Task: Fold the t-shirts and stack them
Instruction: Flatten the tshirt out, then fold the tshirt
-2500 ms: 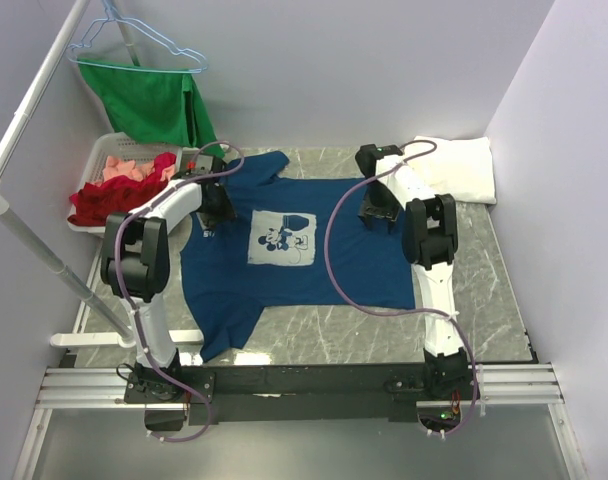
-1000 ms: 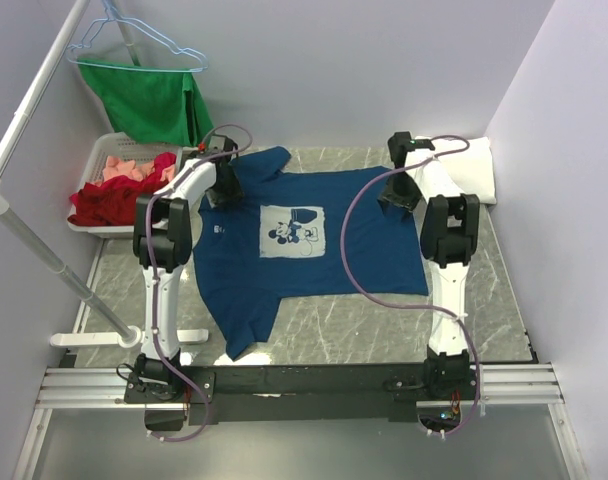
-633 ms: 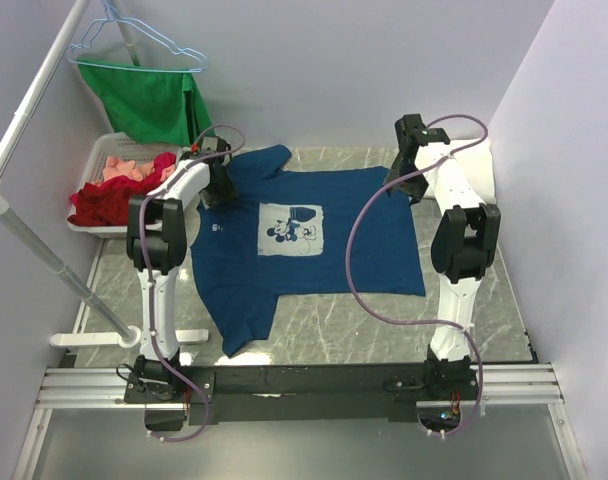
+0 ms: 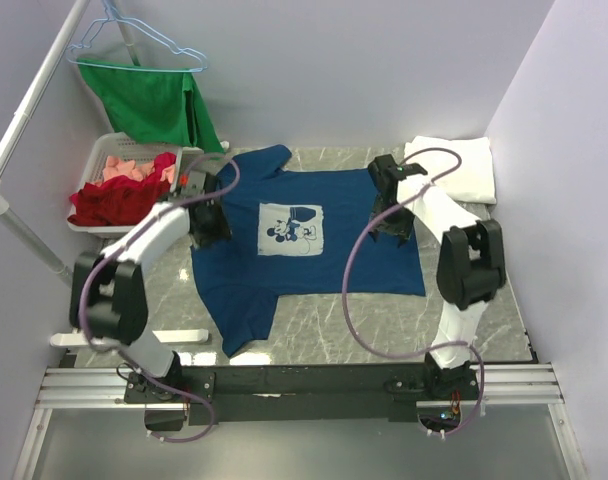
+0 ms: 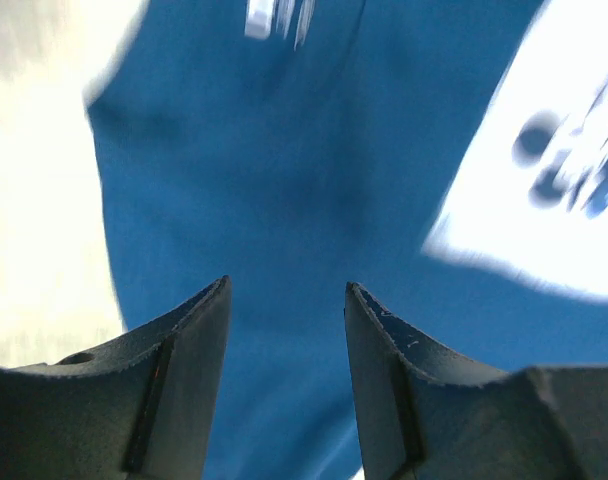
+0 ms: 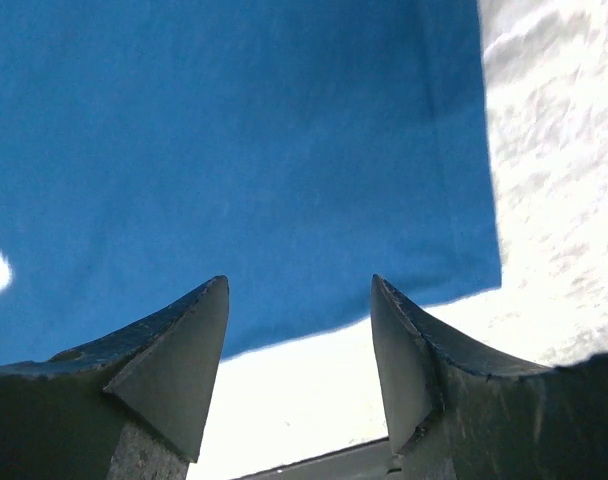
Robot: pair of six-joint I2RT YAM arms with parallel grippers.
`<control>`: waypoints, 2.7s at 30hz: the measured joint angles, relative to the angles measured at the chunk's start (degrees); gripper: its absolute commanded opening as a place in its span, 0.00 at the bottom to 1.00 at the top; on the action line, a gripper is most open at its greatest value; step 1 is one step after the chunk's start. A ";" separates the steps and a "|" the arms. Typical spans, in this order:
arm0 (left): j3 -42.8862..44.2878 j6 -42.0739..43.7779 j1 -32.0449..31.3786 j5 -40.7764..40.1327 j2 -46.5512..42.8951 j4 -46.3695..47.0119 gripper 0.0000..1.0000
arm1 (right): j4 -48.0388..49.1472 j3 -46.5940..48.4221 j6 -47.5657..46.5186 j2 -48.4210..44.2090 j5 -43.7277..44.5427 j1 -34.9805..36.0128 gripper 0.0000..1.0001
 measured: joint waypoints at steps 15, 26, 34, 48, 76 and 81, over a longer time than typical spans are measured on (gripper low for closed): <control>-21.81 -9.20 -10.99 1.11 -16.37 -0.76 0.56 | 8.55 -13.84 -0.26 -8.79 -1.09 25.59 0.41; -23.80 -12.79 -10.99 -0.85 -16.00 -0.04 0.57 | 12.46 -9.86 -0.68 -5.60 0.07 49.11 0.28; -23.63 -13.64 -10.82 -2.49 -10.16 1.90 0.57 | 17.59 -4.04 -2.49 0.48 -2.19 54.77 0.29; -17.92 -11.63 -3.43 -1.92 -3.28 4.35 0.57 | 23.80 -2.54 -4.96 7.41 -7.82 56.30 0.28; -21.22 -14.78 -7.69 -3.06 -20.46 0.46 0.56 | 24.65 -16.85 -1.25 -3.54 -4.02 57.24 0.51; -23.93 -22.91 -17.49 -4.72 -26.29 -4.20 0.53 | 22.67 -17.16 2.75 -13.25 1.29 57.11 0.56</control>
